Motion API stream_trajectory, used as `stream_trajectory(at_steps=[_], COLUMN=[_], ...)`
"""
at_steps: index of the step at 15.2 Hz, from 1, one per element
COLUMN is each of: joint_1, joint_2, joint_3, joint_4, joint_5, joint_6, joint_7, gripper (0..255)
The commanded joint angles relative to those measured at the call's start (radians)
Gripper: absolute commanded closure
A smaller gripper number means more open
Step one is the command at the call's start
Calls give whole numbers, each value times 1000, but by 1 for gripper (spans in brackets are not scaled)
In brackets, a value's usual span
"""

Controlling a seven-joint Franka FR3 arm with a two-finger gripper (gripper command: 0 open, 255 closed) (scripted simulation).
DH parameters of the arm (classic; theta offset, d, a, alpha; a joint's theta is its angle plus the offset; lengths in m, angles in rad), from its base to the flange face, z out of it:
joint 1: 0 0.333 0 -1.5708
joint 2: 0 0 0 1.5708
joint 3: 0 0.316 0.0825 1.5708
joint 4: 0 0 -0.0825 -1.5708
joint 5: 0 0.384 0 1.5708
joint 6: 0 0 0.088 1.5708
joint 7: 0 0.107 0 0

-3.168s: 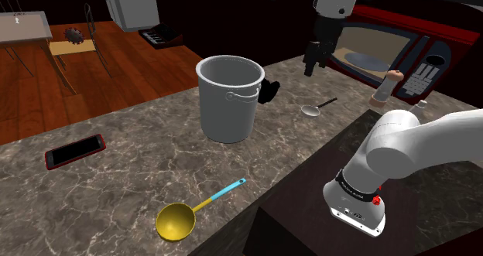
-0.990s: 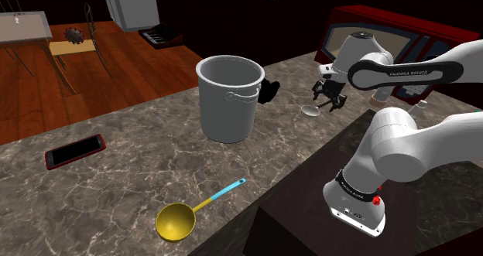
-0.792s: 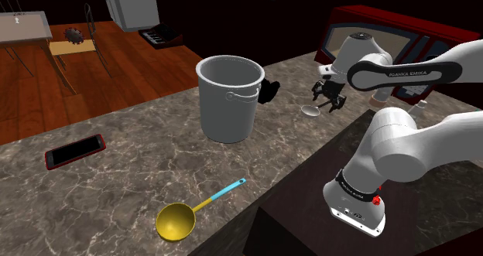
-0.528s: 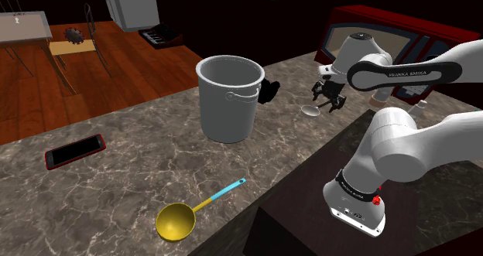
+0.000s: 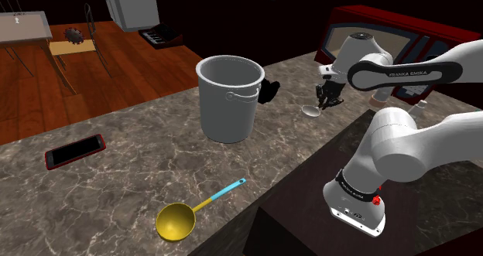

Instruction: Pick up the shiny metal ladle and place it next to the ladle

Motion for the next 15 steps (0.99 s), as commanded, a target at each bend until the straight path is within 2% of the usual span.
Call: stream_trajectory(at_steps=[1, 3, 15], joint_1=[3, 5, -12], joint_2=[1, 2, -83], joint_3=[-3, -5, 158], joint_4=[-3, -2, 74], joint_5=[-1, -2, 138], joint_6=[9, 10, -161], joint_7=[0, 1, -49], gripper=[255, 255, 255])
